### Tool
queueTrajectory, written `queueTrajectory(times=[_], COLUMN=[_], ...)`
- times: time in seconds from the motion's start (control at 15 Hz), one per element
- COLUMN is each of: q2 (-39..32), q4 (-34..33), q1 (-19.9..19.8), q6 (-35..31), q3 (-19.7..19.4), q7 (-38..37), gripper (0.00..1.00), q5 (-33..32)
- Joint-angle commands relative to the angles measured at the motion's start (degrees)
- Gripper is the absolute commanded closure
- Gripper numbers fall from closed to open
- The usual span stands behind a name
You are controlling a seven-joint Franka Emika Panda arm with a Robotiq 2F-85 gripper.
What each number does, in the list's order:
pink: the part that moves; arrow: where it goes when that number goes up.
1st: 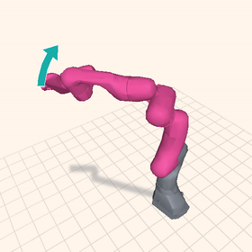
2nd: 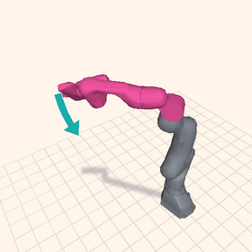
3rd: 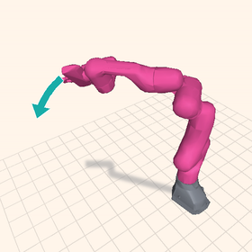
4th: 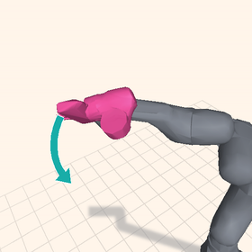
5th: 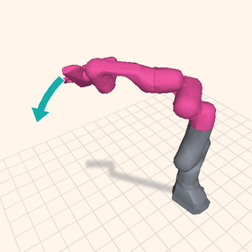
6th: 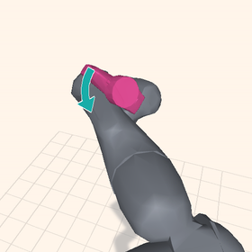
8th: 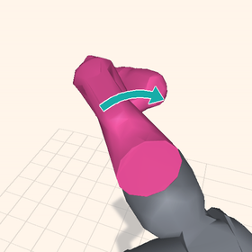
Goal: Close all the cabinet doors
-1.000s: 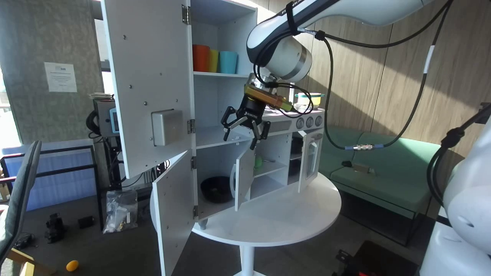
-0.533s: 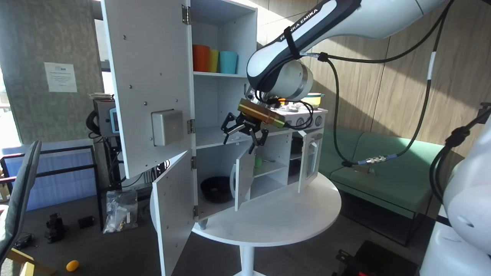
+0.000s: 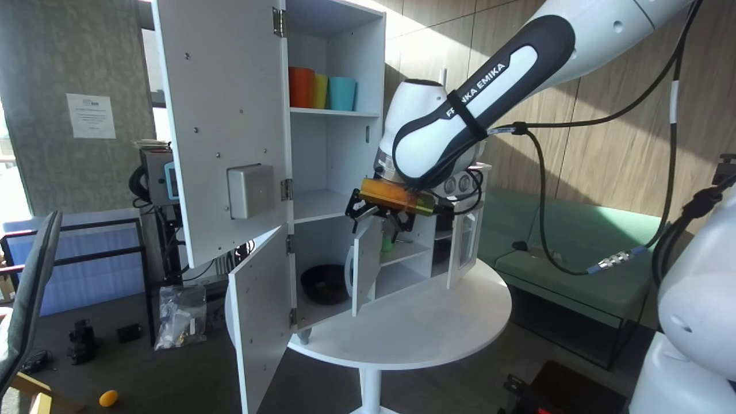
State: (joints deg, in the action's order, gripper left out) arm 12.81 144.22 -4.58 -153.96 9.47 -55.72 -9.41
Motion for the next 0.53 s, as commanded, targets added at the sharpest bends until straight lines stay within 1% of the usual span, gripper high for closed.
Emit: queueTrajectory(times=[0.0,0.27,0.47], q2=[4.0,7.3,10.9], q4=[3.8,6.8,8.8], q1=[-3.9,-6.6,-9.4], q6=[-0.2,0.2,0.4], q3=[1.9,1.7,2.2], q7=[-9.6,-16.1,-20.2], gripper=[0.0,0.0,0.0], q5=[-8.6,-14.0,-17.7])
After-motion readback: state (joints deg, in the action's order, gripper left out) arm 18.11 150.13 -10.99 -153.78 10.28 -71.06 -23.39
